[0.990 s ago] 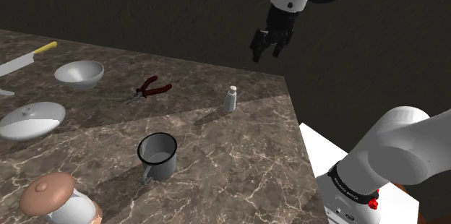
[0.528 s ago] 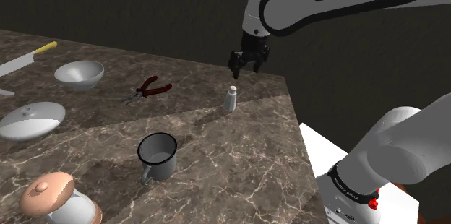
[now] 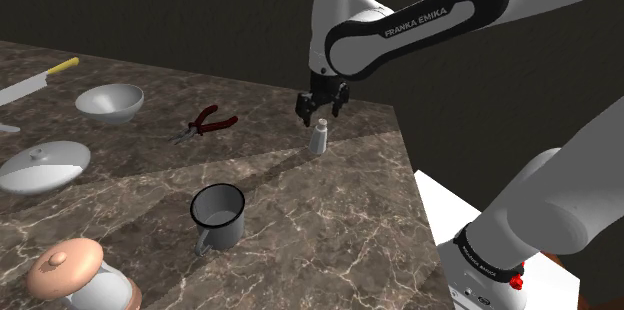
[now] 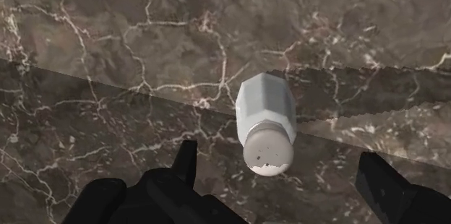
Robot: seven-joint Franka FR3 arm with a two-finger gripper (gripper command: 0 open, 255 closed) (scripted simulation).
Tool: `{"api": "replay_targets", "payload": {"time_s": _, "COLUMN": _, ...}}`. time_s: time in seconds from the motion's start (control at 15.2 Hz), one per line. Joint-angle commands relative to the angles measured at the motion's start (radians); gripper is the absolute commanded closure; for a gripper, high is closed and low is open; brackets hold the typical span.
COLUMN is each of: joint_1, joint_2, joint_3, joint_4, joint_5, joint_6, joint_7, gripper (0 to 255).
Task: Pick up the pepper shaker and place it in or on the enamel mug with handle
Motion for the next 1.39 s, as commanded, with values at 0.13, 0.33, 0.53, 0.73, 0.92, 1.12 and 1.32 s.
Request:
{"api": "replay_targets", "payload": {"time_s": 0.13, "joint_1": -0.004, "joint_2": 0.033, "joint_3": -0.001, "joint_4": -0.025, "joint_5": -0.016, "joint_6": 0.056, "joint_7": 0.011, "gripper": 0}}
{"api": "replay_targets", "payload": {"time_s": 0.33, "joint_1": -0.006, "joint_2": 0.054, "joint_3": -0.002, "joint_4": -0.04, "joint_5": -0.026, "joint_6": 0.091, "joint_7": 0.017, "gripper": 0}}
{"api": "replay_targets", "payload": {"time_s": 0.53, "joint_1": -0.006, "joint_2": 0.054, "joint_3": -0.002, "joint_4": -0.04, "joint_5": -0.026, "joint_6": 0.091, "joint_7": 0.017, "gripper": 0}}
{"api": "replay_targets", "payload": {"time_s": 0.73, "joint_1": -0.006, "joint_2": 0.054, "joint_3": -0.002, "joint_4": -0.04, "joint_5": -0.026, "joint_6": 0.091, "joint_7": 0.017, "gripper": 0}}
{"api": "replay_targets", "payload": {"time_s": 0.92, "joint_1": -0.006, "joint_2": 0.054, "joint_3": -0.002, "joint_4": -0.04, "joint_5": -0.026, "joint_6": 0.09, "joint_7": 0.017, "gripper": 255}}
{"api": "replay_targets", "payload": {"time_s": 1.12, "joint_1": -0.006, "joint_2": 0.054, "joint_3": -0.002, "joint_4": -0.04, "joint_5": -0.026, "joint_6": 0.09, "joint_7": 0.017, "gripper": 255}}
{"api": "replay_targets", "payload": {"time_s": 1.32, "joint_1": -0.006, "joint_2": 0.053, "joint_3": -0.002, "joint_4": -0.04, "joint_5": -0.026, "joint_6": 0.091, "joint_7": 0.017, "gripper": 255}}
